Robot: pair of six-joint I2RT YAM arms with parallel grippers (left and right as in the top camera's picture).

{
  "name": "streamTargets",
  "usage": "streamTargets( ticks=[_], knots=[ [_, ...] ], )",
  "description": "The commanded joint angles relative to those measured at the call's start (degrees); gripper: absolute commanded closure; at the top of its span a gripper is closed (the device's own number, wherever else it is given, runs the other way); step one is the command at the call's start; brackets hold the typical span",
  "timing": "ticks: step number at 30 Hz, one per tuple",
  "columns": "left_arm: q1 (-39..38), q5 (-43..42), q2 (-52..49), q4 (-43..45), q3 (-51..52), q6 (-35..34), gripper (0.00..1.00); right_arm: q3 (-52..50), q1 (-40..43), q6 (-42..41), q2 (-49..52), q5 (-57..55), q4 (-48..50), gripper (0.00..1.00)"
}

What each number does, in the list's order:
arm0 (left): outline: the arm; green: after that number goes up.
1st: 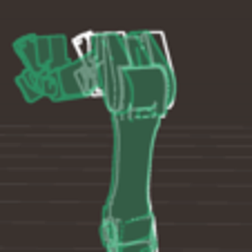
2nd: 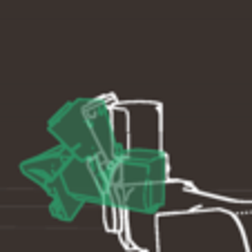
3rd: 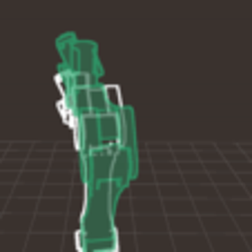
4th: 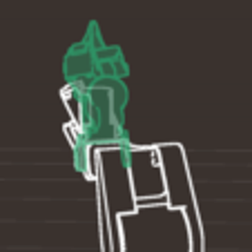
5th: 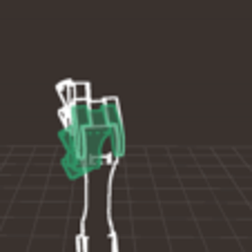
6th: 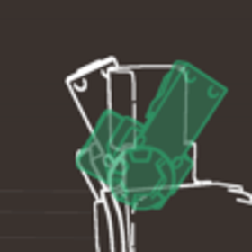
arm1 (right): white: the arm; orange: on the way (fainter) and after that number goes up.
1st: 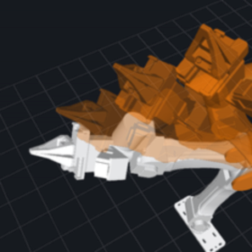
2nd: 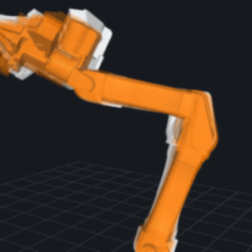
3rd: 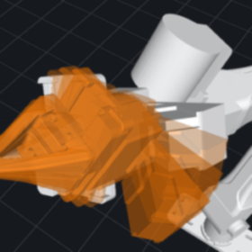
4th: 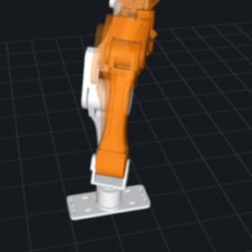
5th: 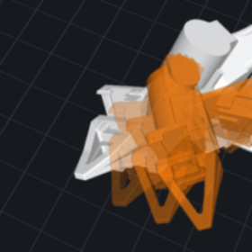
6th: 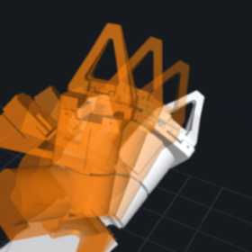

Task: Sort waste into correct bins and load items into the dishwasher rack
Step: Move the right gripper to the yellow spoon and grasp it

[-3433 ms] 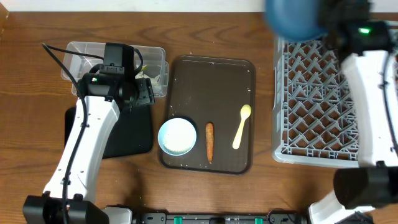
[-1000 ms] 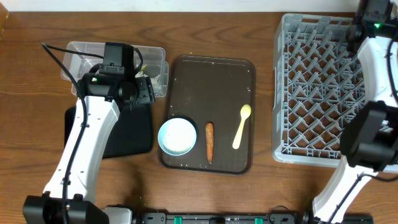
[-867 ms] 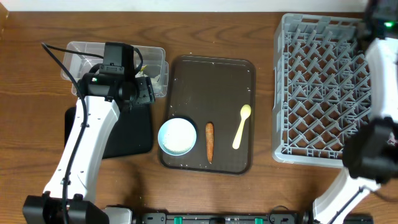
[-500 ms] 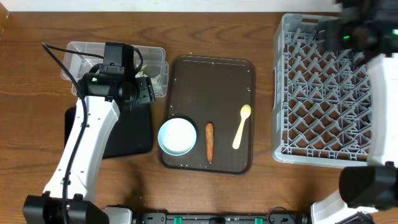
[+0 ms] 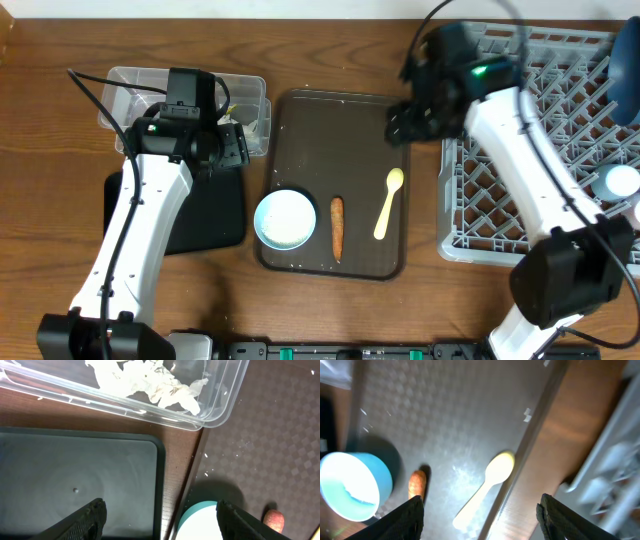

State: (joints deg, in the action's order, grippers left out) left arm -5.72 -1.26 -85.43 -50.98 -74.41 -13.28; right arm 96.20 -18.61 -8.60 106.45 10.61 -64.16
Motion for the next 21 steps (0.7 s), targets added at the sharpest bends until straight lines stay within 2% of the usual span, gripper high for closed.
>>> streamTargets(
  ticks=[1,9,15,21],
  knots=[
    [0.28,0.63,0.09,-0.17,0.31,-0.07,0.27,-5.55,-3.34,-9.49,0.61,-2.73,1.79,0.29],
    [0.28,0.63,0.09,-0.20,0.31,-0.07,0.27,-17.00,-8.39,-15.26,0.61,-7.13,10.38,0.31],
    [0.28,0.63,0.09,-0.22,0.31,-0.07,0.27,-22.05,-9.60,-18.86,0.72,-13.53,16.22,0.32],
    [0.28,0.63,0.09,-0.20,0.31,-0.07,0.27,-25.79,-9.55,-20.33,0.72,-14.03,23.12,0.32]
  ],
)
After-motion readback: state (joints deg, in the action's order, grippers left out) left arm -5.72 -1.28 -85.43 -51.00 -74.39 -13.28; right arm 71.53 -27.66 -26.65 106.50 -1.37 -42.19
